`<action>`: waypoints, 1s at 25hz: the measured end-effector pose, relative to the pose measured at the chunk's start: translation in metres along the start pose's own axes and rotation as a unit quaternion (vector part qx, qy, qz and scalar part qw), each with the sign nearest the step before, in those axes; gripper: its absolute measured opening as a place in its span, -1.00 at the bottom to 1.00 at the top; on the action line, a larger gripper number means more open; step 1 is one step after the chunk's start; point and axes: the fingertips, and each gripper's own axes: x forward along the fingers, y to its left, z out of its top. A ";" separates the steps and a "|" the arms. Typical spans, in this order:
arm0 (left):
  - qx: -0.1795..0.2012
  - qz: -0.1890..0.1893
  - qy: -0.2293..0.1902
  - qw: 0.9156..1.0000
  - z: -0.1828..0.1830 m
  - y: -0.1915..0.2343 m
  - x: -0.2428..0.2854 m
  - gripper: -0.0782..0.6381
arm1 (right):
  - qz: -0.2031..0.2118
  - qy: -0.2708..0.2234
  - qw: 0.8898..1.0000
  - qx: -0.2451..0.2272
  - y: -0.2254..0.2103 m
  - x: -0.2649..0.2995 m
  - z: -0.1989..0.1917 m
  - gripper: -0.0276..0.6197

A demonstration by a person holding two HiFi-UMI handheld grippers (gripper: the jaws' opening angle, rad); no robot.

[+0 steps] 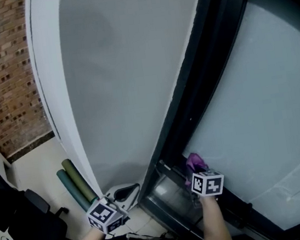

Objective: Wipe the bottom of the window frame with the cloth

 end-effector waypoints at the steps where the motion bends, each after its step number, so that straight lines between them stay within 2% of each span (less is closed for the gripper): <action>1: 0.000 0.002 0.001 1.000 0.000 0.000 0.000 -0.78 | 0.003 0.001 1.000 -0.001 0.001 0.002 0.001 -0.68; 5: 0.004 0.012 0.002 1.000 0.004 0.004 -0.002 -0.78 | 0.019 0.005 1.000 -0.004 0.007 0.009 0.010 -0.68; 18: 0.004 0.030 -0.006 1.000 0.004 0.013 -0.017 -0.78 | 0.032 0.013 0.999 -0.022 0.018 0.026 0.015 -0.68; 25: 0.002 0.031 -0.002 0.999 -0.002 0.010 -0.021 -0.78 | 0.029 0.018 0.998 -0.056 0.028 0.029 0.012 -0.68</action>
